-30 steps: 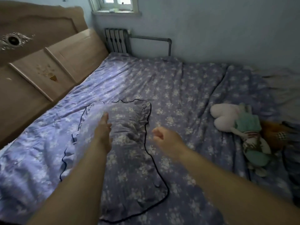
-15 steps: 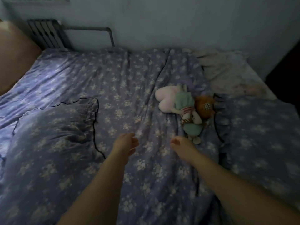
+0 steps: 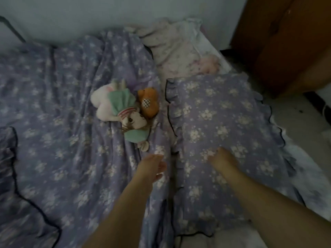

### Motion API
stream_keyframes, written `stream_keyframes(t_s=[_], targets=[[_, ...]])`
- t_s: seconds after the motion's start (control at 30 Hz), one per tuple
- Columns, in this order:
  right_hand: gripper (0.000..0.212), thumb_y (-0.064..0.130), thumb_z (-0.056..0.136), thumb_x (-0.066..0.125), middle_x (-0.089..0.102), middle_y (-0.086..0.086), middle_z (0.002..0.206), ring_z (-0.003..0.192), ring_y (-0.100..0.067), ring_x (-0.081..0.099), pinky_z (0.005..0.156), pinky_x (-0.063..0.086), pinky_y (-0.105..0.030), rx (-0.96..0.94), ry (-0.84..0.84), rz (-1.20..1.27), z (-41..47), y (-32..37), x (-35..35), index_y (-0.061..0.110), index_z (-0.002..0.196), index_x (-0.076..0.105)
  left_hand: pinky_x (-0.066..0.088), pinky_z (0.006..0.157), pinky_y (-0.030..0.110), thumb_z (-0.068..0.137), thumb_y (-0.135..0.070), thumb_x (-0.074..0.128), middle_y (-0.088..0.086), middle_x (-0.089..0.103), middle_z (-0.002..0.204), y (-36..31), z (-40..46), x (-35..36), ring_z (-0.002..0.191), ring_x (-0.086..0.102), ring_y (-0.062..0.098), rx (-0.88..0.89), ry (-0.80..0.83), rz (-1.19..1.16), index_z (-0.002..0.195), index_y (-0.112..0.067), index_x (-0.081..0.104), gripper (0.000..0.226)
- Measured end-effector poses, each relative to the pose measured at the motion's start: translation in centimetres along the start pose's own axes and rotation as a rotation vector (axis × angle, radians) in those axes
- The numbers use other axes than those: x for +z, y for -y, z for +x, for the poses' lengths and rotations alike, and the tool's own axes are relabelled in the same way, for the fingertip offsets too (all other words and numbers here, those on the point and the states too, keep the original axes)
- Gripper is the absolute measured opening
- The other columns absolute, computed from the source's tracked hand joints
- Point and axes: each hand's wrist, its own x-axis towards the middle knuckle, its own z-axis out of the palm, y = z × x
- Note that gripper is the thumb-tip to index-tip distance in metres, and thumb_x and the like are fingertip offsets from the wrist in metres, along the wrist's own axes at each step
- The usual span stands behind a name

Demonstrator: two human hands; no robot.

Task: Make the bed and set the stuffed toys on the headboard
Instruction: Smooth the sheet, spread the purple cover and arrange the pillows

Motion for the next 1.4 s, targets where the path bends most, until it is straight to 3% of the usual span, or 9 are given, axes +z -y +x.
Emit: stream_keyframes(t_s=[0.3, 0.37, 0.5, 0.63, 0.7, 0.83, 1.07, 1.23, 1.4], targets=[[0.107, 0.064, 0.077, 0.062, 0.021, -0.014, 0.154, 0.138, -0.035, 0.030, 0.109, 0.034, -0.048, 0.154, 0.005, -0.165, 6.0, -1.0, 1.8, 0.004, 0.150, 0.012, 0.037, 0.062, 0.025, 0.099, -0.017, 0.043, 0.005, 0.055, 0.075, 0.3, 2.3, 4.6, 0.066, 0.053, 0.015, -0.089, -0.052, 0.067, 0.079, -0.016, 0.049, 0.022], [0.099, 0.060, 0.080, 0.062, 0.026, -0.016, 0.152, 0.137, -0.034, 0.032, 0.109, 0.034, -0.047, 0.165, -0.034, -0.315, 6.8, -1.0, 1.9, 0.003, 0.148, 0.019, 0.033, 0.060, 0.023, 0.100, -0.015, 0.041, 0.005, 0.051, 0.073, 0.6, 3.2, 4.7, 0.064, 0.049, 0.015, -0.106, -0.049, 0.077, 0.076, -0.016, 0.046, 0.024], [0.035, 0.029, 0.096, 0.050, 0.056, -0.011, 0.131, 0.119, -0.030, 0.054, 0.101, 0.043, -0.043, 0.143, -0.083, -0.290, 8.9, -1.5, 2.1, 0.011, 0.124, 0.059, 0.020, 0.054, 0.023, 0.100, -0.007, 0.032, 0.003, 0.035, 0.066, 0.4, 4.3, 4.7, 0.058, 0.033, 0.013, -0.156, -0.001, 0.072, 0.068, -0.017, 0.037, 0.034], [0.035, 0.041, 0.094, 0.046, 0.064, -0.009, 0.114, 0.101, -0.029, 0.061, 0.083, 0.046, -0.033, 0.007, -0.071, -0.100, 7.8, -2.1, 0.5, 0.015, 0.106, 0.065, 0.022, 0.055, 0.024, 0.099, -0.002, 0.033, 0.005, 0.035, 0.066, 0.6, 4.4, 4.3, 0.059, 0.032, 0.013, -0.155, 0.053, 0.081, 0.070, -0.014, 0.040, 0.033], [0.029, 0.039, 0.092, 0.048, 0.064, -0.011, 0.090, 0.078, -0.028, 0.057, 0.068, 0.041, -0.033, -0.089, -0.152, 0.049, 6.2, -2.2, -0.7, 0.017, 0.077, 0.058, 0.036, 0.062, 0.029, 0.096, -0.004, 0.048, 0.011, 0.051, 0.082, 1.2, 4.7, 4.5, 0.071, 0.049, 0.020, -0.067, 0.017, 0.191, 0.088, -0.010, 0.052, 0.011], [0.038, 0.022, 0.084, 0.055, 0.038, 0.000, 0.054, 0.055, -0.019, 0.035, 0.053, 0.025, -0.030, -0.205, -0.352, 0.491, 2.5, -0.6, -3.7, 0.017, 0.055, 0.031, 0.044, 0.085, 0.023, 0.080, -0.015, 0.073, 0.000, 0.042, 0.137, 1.7, 3.6, 5.9, 0.121, 0.047, 0.019, 0.096, 0.113, 0.453, 0.145, -0.016, 0.026, 0.080], [0.048, 0.001, 0.076, 0.061, 0.017, 0.005, 0.047, 0.045, -0.008, 0.016, 0.044, 0.011, -0.022, -0.464, -0.532, 0.995, -4.9, 5.8, -9.6, 0.017, 0.053, 0.022, 0.035, 0.110, 0.041, 0.067, -0.032, 0.083, -0.011, 0.000, 0.158, 0.2, 0.7, 6.6, 0.145, 0.017, 0.021, 0.286, 0.363, 0.594, 0.149, -0.033, -0.013, 0.126], [0.042, -0.006, 0.074, 0.061, 0.022, 0.004, 0.048, 0.047, -0.007, 0.020, 0.044, 0.019, -0.022, -0.689, -0.501, 1.154, -12.1, 10.8, -9.5, 0.011, 0.052, 0.029, 0.045, 0.102, 0.039, 0.061, -0.012, 0.087, -0.015, 0.035, 0.140, -0.6, -2.4, 3.0, 0.133, 0.040, 0.019, 0.390, 0.442, 0.279, 0.148, -0.036, 0.010, 0.119], [0.049, -0.013, 0.072, 0.057, 0.024, 0.009, 0.043, 0.046, -0.004, 0.021, 0.042, 0.022, -0.018, -0.982, -0.411, 1.180, -20.7, 16.6, -8.0, 0.017, 0.051, 0.025, 0.054, 0.082, 0.023, 0.063, -0.020, 0.086, 0.012, 0.060, 0.126, 0.1, -5.9, -2.4, 0.108, 0.063, 0.014, 0.545, 0.451, 0.147, 0.133, 0.000, 0.044, 0.084]])
